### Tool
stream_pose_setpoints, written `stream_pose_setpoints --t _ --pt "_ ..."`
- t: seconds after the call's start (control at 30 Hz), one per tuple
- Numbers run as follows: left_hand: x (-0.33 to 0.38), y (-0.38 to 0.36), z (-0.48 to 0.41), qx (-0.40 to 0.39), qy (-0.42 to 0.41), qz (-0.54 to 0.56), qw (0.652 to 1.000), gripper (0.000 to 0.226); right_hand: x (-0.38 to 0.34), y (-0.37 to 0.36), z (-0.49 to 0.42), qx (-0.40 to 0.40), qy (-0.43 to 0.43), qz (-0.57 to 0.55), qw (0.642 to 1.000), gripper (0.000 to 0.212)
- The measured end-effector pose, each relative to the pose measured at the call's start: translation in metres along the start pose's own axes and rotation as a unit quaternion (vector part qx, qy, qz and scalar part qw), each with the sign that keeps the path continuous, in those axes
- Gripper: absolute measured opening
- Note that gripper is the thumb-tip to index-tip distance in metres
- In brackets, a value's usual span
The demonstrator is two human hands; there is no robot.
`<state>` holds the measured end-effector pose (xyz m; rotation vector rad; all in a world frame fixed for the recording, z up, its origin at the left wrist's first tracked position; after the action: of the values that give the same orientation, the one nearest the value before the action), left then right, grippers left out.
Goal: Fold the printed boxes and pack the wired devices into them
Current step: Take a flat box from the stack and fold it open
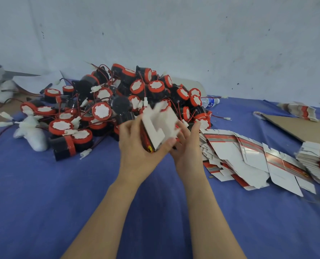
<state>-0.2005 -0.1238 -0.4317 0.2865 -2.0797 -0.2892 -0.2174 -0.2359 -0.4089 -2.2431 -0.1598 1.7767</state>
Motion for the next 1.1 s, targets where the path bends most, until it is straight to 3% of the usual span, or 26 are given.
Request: stream_pose_setpoints --t 0.1,0.23,0.43,0.57,0.73,0.9,1.0,1.1 --pt "-0.006 0.008 -0.005 0.14 0.038 0.02 0.989 0.104 0.007 -0.005 -0.002 -0.077 -0.002 0.099 0.992 0.039" --pt "-0.013 0.008 -0.006 0.143 0.046 -0.017 0.988 0.105 0.023 -0.019 0.002 -0.174 -0.012 0.213 0.961 0.043" --pt "-0.006 -0.007 -0.001 -0.002 0.014 0.033 0.999 0.112 0.017 -0.001 -0.001 -0.088 -0.065 0.016 0.994 0.035" --pt "-0.005 0.003 -0.005 0.015 0.086 0.127 0.988 0.099 0.015 0.008 -0.001 -0.091 -0.021 0.001 0.996 0.03" --pt "-0.004 0.002 -0.006 -0.014 0.089 0.126 0.988 0.054 0.016 0.002 -0.001 -0.15 0.033 0.064 0.986 0.025" --pt "-0.012 0.008 -0.009 0.02 0.113 0.092 0.989 0.109 0.012 0.002 -0.002 -0.074 0.083 0.118 0.987 0.021" --pt "-0.015 0.011 -0.013 -0.004 0.105 0.123 0.987 0.113 0.009 0.004 -0.002 -0.031 0.087 0.091 0.992 0.024" --pt "-0.007 0.006 -0.011 -0.008 0.065 0.123 0.99 0.101 0.011 0.001 -0.001 0.007 0.105 0.12 0.987 0.027"
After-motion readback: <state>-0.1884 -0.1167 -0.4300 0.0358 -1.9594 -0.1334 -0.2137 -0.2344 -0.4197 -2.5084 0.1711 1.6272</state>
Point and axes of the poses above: each hand's wrist, its own z-axis away from the middle knuckle, its own y-axis out of the back of the hand, x = y × z, the point moved 2 cm from there along -z, towards the middle knuckle, and after that the axes turned 9 degrees about -x, right-handed, at the moved point
